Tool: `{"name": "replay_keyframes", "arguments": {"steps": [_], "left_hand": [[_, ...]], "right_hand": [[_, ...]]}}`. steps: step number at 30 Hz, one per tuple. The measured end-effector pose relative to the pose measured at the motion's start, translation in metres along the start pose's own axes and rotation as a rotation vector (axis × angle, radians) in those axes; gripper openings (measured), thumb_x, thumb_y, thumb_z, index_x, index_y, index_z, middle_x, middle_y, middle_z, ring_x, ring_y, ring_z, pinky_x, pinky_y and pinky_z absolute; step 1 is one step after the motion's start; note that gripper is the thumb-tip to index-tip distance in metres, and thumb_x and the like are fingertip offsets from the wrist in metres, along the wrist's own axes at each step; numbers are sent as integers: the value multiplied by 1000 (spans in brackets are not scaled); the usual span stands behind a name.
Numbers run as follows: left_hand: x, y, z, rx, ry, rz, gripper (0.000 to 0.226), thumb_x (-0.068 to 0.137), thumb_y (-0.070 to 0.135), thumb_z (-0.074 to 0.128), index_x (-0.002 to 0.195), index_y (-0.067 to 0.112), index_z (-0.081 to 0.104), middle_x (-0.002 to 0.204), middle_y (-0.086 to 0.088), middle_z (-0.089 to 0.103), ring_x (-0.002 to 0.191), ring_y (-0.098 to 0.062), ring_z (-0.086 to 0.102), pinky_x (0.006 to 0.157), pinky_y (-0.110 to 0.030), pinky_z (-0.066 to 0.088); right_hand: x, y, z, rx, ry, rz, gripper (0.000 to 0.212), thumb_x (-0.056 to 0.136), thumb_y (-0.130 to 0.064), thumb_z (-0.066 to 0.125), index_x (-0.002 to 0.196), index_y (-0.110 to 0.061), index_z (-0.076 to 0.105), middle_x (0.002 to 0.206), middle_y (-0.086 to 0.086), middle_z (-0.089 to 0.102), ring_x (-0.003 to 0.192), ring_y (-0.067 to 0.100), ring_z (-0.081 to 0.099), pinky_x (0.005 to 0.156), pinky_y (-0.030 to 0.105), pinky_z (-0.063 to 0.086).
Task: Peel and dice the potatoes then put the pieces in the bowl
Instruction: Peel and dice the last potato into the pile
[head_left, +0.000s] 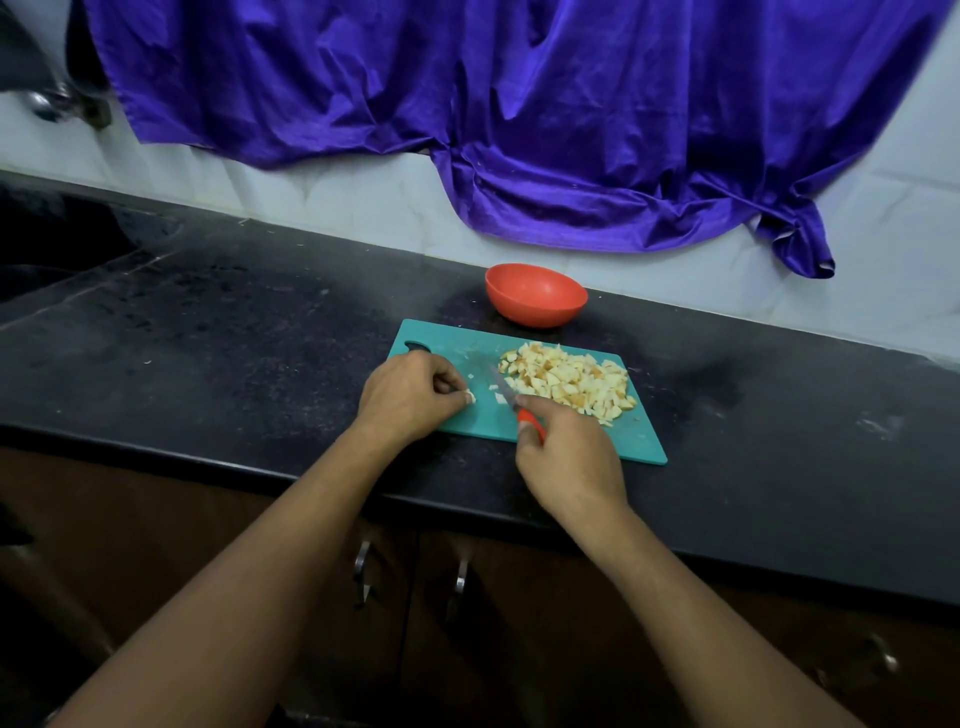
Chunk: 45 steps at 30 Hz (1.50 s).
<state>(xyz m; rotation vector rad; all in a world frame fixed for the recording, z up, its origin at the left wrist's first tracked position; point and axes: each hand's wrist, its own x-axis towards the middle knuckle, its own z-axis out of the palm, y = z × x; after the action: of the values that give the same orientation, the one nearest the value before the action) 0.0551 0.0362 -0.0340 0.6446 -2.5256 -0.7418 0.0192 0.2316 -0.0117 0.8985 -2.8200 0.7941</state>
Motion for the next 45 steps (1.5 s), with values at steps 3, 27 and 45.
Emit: {"name": "replay_keyframes", "arguments": {"steps": [3,27,45], "left_hand": [[1,-4,-3,-36,-16,12,15,81,43,82,90,32,78,83,18,71,80,0,64,70,-24,48],[0,-5,1,-30,39,16,6,80,32,81,80,27,78,76,15,71,77,-2,65,73,-27,54],[5,22,12,-71,66,-68,15,96,38,66,103,33,79,107,14,76,104,-14,68,87,-37,56]], "right_hand": [[0,1,-5,-10,20,-29,42,104,-32,51,146,-37,55,115,-8,72,88,15,66,67,30,45],[-4,-13,17,-328,-36,-273,52,105,-28,45,156,-31,39,99,2,67,89,22,64,73,38,50],[19,20,-24,858,-99,275,28,105,-16,55,126,-28,66,57,1,53,36,3,36,37,21,28]]}}
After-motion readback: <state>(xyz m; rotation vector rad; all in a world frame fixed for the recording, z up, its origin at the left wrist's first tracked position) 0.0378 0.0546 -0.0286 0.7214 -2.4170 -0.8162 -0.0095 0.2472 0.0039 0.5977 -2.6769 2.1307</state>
